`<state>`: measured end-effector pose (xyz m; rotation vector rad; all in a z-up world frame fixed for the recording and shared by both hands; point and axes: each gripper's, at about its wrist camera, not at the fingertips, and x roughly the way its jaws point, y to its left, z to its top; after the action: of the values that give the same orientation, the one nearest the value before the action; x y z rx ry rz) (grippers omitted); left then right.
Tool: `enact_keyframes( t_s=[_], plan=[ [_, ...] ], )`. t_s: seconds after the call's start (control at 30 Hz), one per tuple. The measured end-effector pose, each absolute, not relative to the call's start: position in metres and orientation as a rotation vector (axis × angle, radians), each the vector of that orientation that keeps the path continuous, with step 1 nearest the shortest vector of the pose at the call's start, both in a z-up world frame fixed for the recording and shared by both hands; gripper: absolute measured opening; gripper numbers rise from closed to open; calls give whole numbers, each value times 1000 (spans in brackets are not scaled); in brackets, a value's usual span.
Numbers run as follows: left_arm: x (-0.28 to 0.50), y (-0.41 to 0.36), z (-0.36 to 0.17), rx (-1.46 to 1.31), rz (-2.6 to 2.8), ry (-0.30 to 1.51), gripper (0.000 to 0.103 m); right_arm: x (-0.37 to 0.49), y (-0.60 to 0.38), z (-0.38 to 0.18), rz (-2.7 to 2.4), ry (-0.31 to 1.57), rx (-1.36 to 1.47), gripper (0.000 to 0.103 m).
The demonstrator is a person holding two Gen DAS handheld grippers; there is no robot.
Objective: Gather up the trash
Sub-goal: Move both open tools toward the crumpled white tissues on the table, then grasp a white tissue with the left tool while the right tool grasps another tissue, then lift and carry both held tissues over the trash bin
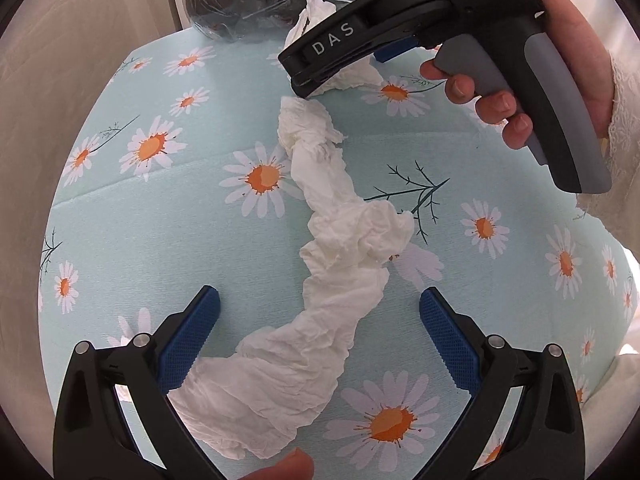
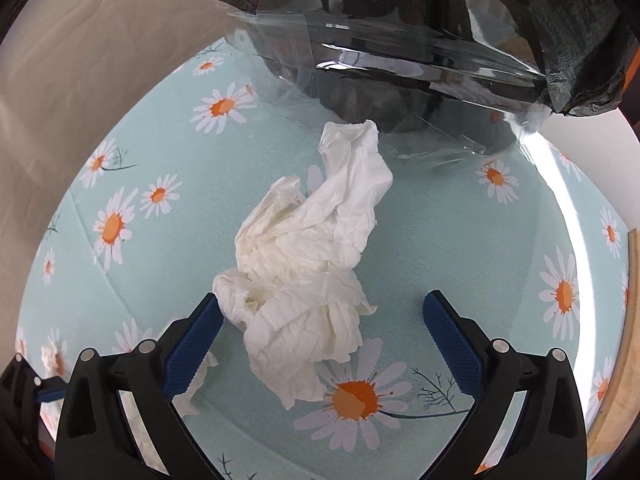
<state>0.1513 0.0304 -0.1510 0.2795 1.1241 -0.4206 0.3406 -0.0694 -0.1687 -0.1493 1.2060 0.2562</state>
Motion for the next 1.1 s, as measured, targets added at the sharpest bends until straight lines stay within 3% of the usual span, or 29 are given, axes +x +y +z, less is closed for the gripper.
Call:
enact_keyframes(
  t_s=[0.27,0.6,0.63,0.67,0.7,0.73,0.77,0.8,0.83,1.1],
  plan=[
    [133,34,-152,252,-414,1002,99,341,-68,-172,242,1206,-150,97],
    [130,36,-151,219,-354,1043,97,332,-70,-170,235,1183,-152,94],
    [131,37,-150,216,-352,1045,91,331,-71,-168,233,1181,-151,87],
    [132,40,-148,211,-344,1047,86,328,-72,-164,236,1167,-151,66],
    [133,44,-145,198,-330,1046,73,326,-74,-159,244,1158,-151,53],
    [135,50,-142,180,-313,1050,57,325,-77,-156,248,1159,-149,30],
    [138,57,-141,164,-296,1054,48,325,-80,-154,250,1165,-145,21],
    [140,63,-139,147,-288,1059,24,324,-85,-154,255,1172,-131,20],
    [142,70,-139,126,-282,1072,12,322,-90,-153,251,1175,-118,20],
    [145,96,-129,81,-234,1081,11,301,-137,-140,191,1168,-24,20]
  ],
)
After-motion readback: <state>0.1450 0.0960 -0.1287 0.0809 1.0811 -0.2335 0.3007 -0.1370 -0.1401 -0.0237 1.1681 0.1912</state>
